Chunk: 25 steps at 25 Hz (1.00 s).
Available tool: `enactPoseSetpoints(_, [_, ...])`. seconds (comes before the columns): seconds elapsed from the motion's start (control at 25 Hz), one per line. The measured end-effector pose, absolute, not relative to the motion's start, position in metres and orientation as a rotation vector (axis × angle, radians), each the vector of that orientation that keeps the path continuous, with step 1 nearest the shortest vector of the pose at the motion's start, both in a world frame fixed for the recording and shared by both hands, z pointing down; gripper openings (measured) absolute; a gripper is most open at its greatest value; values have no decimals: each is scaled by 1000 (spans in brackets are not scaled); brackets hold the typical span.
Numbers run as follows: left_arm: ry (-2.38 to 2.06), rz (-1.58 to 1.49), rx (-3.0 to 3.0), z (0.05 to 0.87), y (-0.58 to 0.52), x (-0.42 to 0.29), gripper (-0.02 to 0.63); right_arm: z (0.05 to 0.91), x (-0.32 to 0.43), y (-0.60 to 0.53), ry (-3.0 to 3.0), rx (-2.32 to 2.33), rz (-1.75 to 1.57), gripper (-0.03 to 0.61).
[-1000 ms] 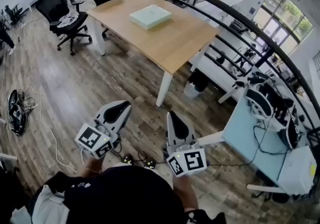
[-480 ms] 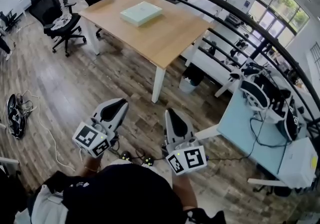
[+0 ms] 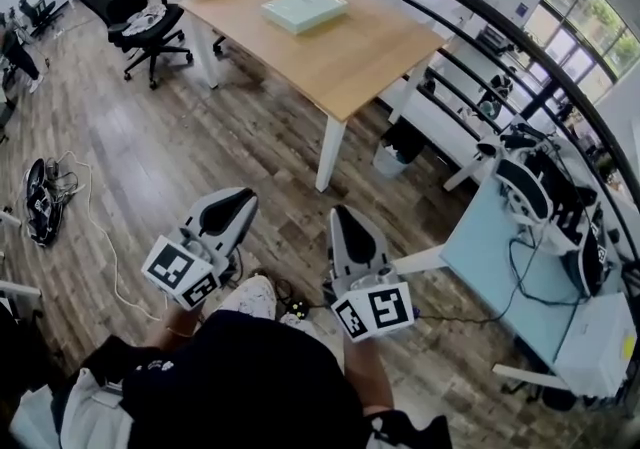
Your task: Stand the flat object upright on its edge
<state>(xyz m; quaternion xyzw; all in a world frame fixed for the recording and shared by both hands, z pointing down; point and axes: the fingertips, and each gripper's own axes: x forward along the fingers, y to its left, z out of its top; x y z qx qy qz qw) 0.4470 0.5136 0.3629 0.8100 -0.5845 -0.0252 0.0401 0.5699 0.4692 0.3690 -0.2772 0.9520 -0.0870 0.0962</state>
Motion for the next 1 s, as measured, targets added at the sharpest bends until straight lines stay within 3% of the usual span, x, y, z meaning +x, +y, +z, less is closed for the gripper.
enactPoseSetpoints(1.0, [-1736, 10, 2642, 357, 429, 401, 40, 357, 500, 397, 2919, -903, -77, 29])
